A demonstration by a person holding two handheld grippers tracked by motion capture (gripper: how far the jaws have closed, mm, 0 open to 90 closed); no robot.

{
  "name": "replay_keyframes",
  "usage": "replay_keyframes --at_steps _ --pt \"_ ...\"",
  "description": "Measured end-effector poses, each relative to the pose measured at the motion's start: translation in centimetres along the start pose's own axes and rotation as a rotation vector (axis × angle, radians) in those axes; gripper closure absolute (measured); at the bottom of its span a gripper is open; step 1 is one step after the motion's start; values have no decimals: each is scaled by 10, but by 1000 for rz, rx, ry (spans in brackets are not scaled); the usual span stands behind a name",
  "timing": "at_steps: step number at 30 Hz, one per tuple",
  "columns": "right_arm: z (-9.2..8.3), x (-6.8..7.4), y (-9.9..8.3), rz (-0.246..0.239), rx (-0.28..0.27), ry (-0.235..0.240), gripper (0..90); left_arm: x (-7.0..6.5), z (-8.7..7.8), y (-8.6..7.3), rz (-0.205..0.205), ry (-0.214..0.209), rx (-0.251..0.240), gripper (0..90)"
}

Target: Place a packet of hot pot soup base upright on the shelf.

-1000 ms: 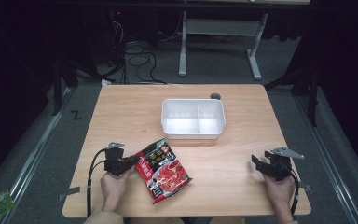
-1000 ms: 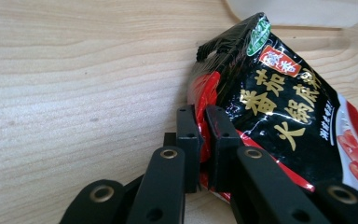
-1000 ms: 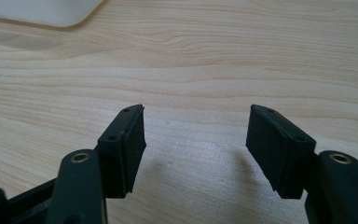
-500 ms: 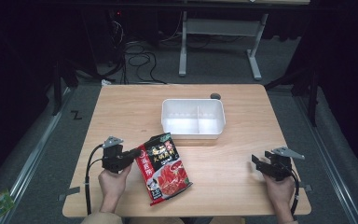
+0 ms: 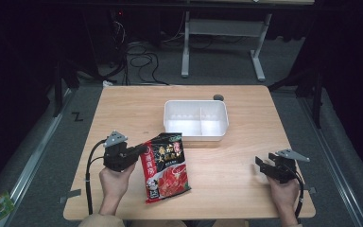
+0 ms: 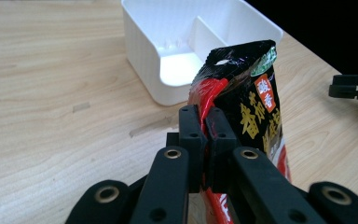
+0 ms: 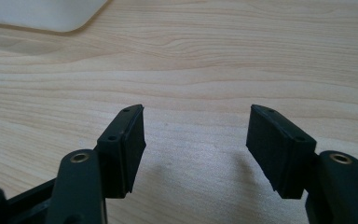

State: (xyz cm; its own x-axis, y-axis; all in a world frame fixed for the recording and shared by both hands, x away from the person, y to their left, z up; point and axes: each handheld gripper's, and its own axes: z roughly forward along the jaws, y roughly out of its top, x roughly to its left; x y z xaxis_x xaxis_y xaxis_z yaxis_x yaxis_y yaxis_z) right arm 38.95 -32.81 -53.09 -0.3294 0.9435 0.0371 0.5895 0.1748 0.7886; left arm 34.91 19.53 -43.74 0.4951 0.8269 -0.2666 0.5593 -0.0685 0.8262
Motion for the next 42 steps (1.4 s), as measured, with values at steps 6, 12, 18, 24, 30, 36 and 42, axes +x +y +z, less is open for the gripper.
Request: replay_keyframes --at_steps 6,12,18,24,30,36,42 --pt "-1 0 0 12 -1 1 377 -8 -8 8 26 -10 -25 883" --pt "-1 -1 0 8 -3 1 377 -16 -12 16 60 -13 -27 886" --pt "-1 -1 0 10 -8 5 376 -21 -17 28 85 -2 -22 887" --pt "-1 -1 -1 14 -13 7 376 -25 -21 43 98 8 -40 887" --pt "-2 -1 -1 13 -16 8 376 -28 -19 60 106 0 -55 886" --pt "-2 -1 -1 13 -22 9 376 -31 -12 79 102 -12 -59 886" --pt "-2 -1 -1 15 -22 8 376 -36 -5 97 111 -2 -69 886"
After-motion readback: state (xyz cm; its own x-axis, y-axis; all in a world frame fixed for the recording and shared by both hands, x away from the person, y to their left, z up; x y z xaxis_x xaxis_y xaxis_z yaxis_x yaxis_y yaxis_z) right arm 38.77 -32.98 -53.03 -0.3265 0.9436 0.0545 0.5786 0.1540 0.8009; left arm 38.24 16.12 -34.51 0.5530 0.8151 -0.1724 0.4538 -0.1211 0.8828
